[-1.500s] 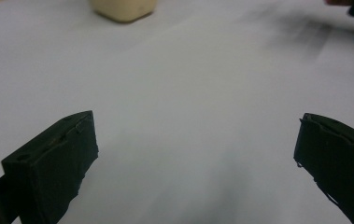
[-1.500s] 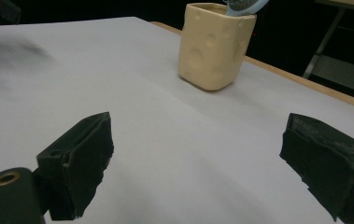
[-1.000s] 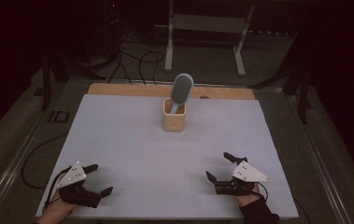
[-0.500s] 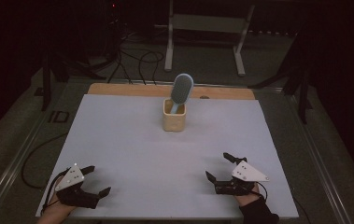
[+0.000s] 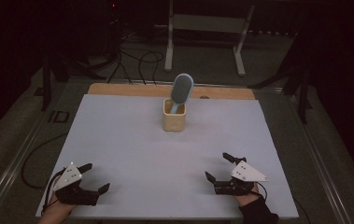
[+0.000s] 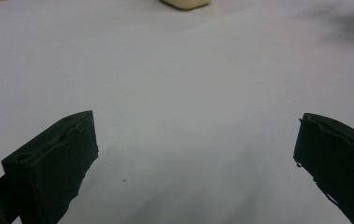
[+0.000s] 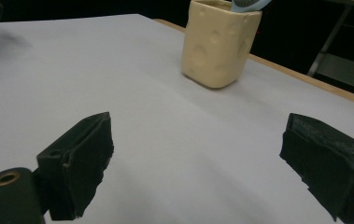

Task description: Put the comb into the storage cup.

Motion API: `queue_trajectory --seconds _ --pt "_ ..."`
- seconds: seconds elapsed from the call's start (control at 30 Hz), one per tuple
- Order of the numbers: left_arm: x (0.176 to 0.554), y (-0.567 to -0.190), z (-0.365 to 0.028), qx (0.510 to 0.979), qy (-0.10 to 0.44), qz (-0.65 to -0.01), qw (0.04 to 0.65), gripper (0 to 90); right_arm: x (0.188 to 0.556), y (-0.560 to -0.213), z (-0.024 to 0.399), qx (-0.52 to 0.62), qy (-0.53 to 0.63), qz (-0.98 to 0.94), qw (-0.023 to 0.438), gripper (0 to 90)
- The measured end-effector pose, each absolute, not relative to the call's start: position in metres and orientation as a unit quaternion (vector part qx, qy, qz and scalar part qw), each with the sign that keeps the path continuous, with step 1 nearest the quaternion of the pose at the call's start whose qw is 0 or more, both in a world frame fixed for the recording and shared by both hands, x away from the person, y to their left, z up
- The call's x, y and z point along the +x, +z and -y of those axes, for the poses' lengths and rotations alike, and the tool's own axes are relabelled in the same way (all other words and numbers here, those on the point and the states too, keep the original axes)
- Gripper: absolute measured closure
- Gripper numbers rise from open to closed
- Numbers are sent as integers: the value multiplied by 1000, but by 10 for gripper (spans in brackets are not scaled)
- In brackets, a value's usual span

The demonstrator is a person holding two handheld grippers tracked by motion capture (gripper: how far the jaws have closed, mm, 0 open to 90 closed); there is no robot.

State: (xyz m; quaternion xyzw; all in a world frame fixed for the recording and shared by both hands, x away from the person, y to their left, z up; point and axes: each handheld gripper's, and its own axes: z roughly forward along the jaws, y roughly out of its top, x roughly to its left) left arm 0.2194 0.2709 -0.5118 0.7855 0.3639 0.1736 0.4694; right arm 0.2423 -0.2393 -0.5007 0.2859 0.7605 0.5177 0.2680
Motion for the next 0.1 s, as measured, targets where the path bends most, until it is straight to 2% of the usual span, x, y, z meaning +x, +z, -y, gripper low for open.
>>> queue_trajectory --seconds 0.1 --pt "220 -511 -270 784 172 -363 474 0 243 -501 239 285 517 -761 269 89"
